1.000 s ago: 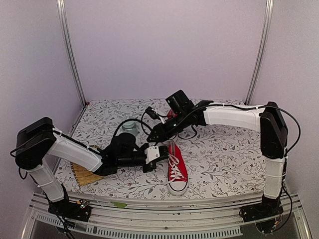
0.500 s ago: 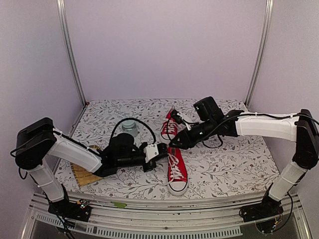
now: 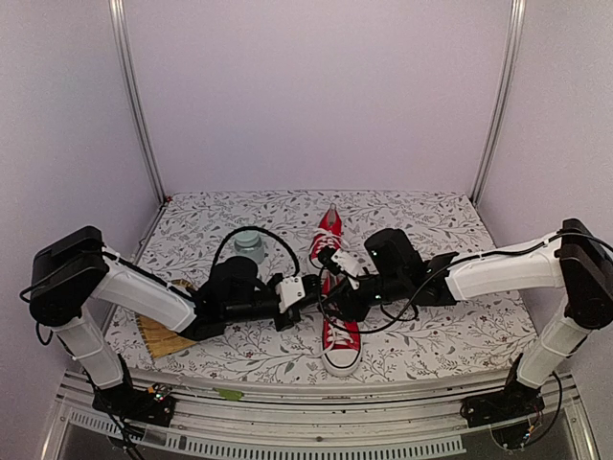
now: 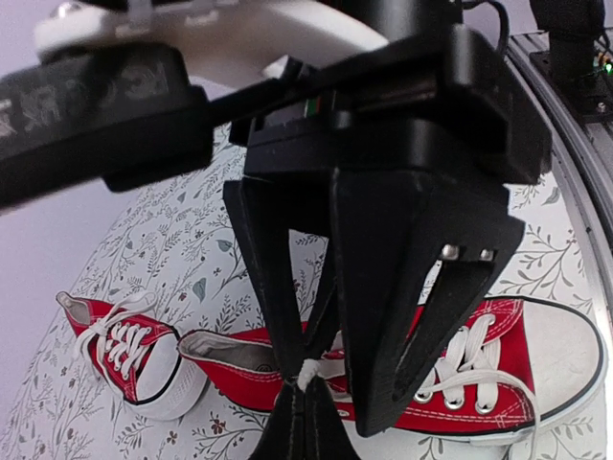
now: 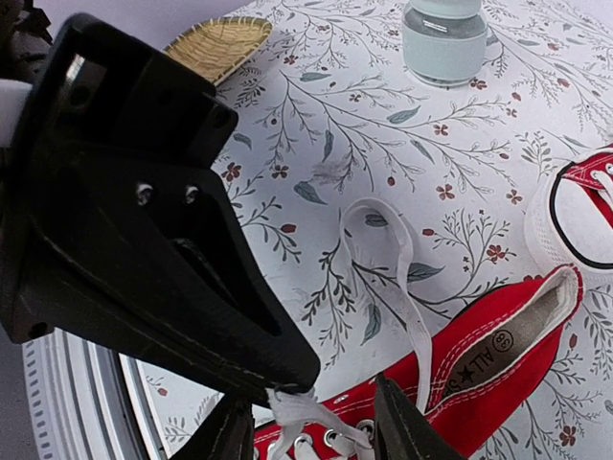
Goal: Tie the shoes
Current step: Pass from the left arm to the right, then pick up the half-tied shoelace from the center of the board.
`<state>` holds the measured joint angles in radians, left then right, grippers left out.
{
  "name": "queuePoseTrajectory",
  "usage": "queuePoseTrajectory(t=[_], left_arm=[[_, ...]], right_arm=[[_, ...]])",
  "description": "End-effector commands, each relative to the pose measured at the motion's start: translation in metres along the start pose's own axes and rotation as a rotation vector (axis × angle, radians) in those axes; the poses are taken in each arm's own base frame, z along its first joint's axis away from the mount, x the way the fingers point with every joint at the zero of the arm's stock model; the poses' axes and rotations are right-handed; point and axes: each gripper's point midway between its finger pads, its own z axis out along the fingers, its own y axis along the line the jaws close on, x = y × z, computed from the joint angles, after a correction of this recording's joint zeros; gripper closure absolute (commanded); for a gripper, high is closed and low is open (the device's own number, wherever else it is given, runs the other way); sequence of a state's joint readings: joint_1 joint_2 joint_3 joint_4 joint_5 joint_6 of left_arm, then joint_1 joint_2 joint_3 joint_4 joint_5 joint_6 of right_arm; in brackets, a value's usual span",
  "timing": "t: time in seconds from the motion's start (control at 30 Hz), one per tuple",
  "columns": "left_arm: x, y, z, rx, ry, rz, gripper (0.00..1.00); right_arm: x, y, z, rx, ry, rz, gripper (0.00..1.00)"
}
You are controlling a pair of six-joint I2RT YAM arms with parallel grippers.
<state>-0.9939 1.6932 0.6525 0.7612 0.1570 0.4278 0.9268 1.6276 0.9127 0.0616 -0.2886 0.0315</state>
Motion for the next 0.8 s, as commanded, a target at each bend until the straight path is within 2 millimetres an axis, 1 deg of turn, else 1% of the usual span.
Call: queuePoseTrajectory(t=[0.0, 0.03, 0.07, 0.13, 0.17, 0.2, 0.3, 0.33, 0.37, 0.4, 0.43, 0.47, 0.5, 0.53, 0.57, 0.6, 0.7, 0.73, 0.77], left_arm=[[-0.017, 0.004, 0.004, -0.017, -0.046, 0.001, 1.00], [-0.016, 0.003, 0.004, -0.015, -0.046, 0.001, 1.00], [-0.017, 0.004, 0.004, -0.015, -0.047, 0.002, 1.00], [-0.018, 0.003, 0.005, -0.012, -0.048, 0.004, 1.00], [-0.017, 0.003, 0.005, -0.011, -0.047, 0.003, 1.00], [-0.017, 0.004, 0.005, -0.011, -0.046, 0.003, 1.00], [-0.019, 0.005, 0.005, -0.008, -0.032, -0.036, 1.00], [-0.018, 0.008, 0.004, -0.012, -0.014, -0.057, 0.92], [-0.015, 0.010, 0.002, -0.013, 0.021, -0.089, 0.61], [-0.013, 0.012, -0.001, -0.010, 0.050, -0.125, 0.48], [-0.014, 0.016, -0.006, -0.005, 0.064, -0.165, 0.19], [-0.013, 0.020, -0.013, 0.002, 0.082, -0.214, 0.06], [-0.010, 0.026, -0.020, 0.000, 0.100, -0.269, 0.05], [-0.004, 0.035, -0.027, -0.021, 0.123, -0.340, 0.07], [0.009, 0.045, -0.033, -0.050, 0.165, -0.409, 0.13], [0.022, 0.051, -0.038, -0.071, 0.216, -0.467, 0.21], [0.066, 0.060, -0.045, -0.148, 0.405, -0.570, 0.48], [0.078, 0.058, -0.045, -0.153, 0.465, -0.587, 0.53], [0.084, 0.057, -0.042, -0.146, 0.502, -0.593, 0.52]], right_arm=[[-0.006, -0.010, 0.010, 0.057, -0.018, -0.018, 0.60], [-0.005, -0.012, 0.010, 0.063, -0.015, -0.017, 0.62], [-0.006, -0.012, 0.010, 0.063, -0.016, -0.017, 0.67], [-0.008, -0.011, 0.010, 0.062, -0.026, -0.019, 0.87], [-0.010, -0.011, 0.008, 0.063, -0.031, -0.018, 0.93], [-0.011, -0.011, 0.007, 0.065, -0.035, -0.017, 0.98], [-0.010, -0.011, 0.005, 0.071, -0.031, -0.016, 0.99], [-0.008, -0.012, 0.005, 0.072, -0.026, -0.014, 0.99], [-0.006, -0.012, 0.004, 0.075, -0.019, -0.013, 0.99], [-0.004, -0.013, 0.004, 0.077, -0.016, -0.012, 0.99], [-0.003, -0.012, 0.005, 0.076, -0.012, -0.011, 0.99], [-0.001, -0.012, 0.005, 0.073, -0.005, -0.009, 0.99], [-0.001, -0.012, 0.006, 0.071, -0.003, -0.006, 0.99], [0.000, -0.011, 0.006, 0.067, 0.001, -0.002, 0.99], [0.000, -0.012, 0.007, 0.067, 0.003, 0.000, 0.99], [0.001, -0.012, 0.007, 0.070, 0.007, 0.002, 0.99], [0.002, -0.014, 0.007, 0.078, 0.010, 0.005, 0.99], [0.002, -0.013, 0.006, 0.079, 0.010, 0.004, 0.99], [0.002, -0.013, 0.006, 0.079, 0.009, 0.002, 0.99]])
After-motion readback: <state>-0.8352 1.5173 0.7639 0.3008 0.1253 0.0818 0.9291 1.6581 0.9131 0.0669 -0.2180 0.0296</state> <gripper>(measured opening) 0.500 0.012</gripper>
